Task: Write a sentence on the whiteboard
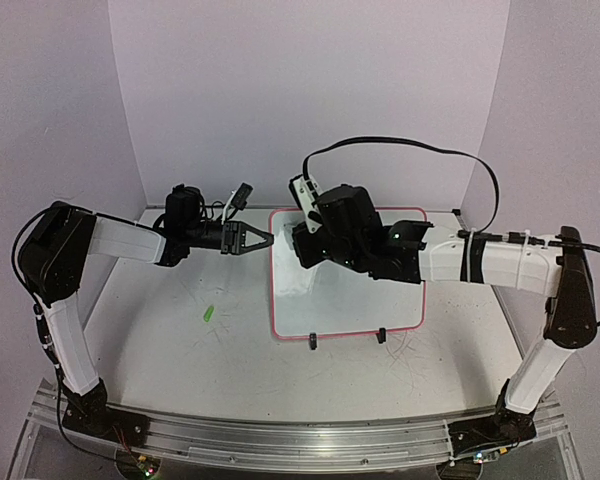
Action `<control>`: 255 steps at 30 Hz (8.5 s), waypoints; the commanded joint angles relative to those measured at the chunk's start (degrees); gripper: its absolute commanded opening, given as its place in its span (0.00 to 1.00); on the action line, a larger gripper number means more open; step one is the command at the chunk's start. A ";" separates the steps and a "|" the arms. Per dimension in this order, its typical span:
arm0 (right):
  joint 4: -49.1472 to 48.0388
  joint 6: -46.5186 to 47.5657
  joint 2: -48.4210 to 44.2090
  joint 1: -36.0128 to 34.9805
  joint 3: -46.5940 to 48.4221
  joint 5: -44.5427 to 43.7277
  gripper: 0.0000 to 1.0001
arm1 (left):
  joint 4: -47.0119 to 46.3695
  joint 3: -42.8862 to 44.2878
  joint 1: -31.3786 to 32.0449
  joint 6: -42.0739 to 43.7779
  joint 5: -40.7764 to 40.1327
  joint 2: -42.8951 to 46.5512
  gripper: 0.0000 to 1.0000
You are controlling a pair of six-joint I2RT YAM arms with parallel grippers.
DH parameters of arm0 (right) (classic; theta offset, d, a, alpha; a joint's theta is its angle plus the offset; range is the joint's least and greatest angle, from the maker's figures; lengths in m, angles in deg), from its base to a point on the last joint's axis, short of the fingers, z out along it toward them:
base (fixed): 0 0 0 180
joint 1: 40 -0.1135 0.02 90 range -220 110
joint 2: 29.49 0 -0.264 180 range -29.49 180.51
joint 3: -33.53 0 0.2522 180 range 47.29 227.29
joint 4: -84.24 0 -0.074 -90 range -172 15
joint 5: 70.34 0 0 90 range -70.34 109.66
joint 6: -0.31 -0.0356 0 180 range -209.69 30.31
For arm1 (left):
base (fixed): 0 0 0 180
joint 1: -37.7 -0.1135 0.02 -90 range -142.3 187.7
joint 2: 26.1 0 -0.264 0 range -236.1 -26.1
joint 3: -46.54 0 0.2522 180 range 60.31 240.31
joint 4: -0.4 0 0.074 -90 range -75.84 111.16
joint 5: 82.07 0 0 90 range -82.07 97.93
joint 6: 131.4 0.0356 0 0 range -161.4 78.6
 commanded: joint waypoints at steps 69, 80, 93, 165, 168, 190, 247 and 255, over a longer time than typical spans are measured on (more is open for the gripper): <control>-7.47 -2.16 -0.24 0.08 -0.95 -1.13 0.00 | -1.68 -1.15 0.40 0.87 0.89 2.74 0.00; -7.46 -1.96 0.57 0.15 -0.95 -1.60 0.00 | -1.68 -1.02 0.40 0.87 0.99 2.72 0.00; -5.96 -2.91 1.00 0.20 -1.47 -3.69 0.00 | -1.70 -0.98 0.39 0.87 1.15 2.71 0.00; -3.83 -10.72 1.79 -1.50 -8.08 0.34 0.00 | -1.70 -0.93 0.42 0.84 1.45 3.07 0.00; -3.86 -10.31 2.01 -1.52 -7.39 -0.13 0.00 | -1.70 -0.91 0.39 0.86 1.42 3.06 0.00; -9.48 -8.08 -4.49 -0.51 -7.71 -1.21 0.00 | -1.76 -0.97 0.42 1.02 1.12 2.63 0.00; -7.99 -11.42 0.47 -0.37 -6.61 0.16 0.00 | -1.69 -0.89 0.39 1.04 1.46 3.07 0.00; -7.99 -11.81 0.93 -0.64 -6.47 0.12 0.00 | -1.72 -0.90 0.39 1.04 1.48 3.16 0.00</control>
